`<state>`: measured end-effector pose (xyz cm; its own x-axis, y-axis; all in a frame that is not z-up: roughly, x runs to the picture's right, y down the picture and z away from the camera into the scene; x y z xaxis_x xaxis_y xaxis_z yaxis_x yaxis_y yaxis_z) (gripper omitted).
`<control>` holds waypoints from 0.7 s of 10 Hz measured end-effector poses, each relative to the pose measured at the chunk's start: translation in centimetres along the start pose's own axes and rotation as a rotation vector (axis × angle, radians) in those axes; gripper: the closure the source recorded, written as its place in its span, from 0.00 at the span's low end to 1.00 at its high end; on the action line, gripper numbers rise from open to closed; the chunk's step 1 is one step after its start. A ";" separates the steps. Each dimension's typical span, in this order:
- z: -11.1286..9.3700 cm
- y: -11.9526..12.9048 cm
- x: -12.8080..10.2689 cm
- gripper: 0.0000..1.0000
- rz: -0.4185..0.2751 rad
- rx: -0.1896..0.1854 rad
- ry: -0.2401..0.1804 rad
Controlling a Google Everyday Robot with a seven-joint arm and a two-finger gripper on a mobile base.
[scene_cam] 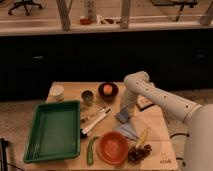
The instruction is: Wipe table surface with sponge
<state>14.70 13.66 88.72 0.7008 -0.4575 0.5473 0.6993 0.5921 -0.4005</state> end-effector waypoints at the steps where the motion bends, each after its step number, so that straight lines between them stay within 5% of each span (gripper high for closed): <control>1: 0.1 0.4 1.5 1.00 0.021 -0.006 0.012; 4: 0.2 -0.3 3.7 1.00 0.050 -0.002 0.025; 7: 0.2 -3.1 1.4 1.00 0.014 0.023 0.007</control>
<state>13.53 11.33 90.90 0.7114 -0.4540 0.5364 0.6862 0.6134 -0.3909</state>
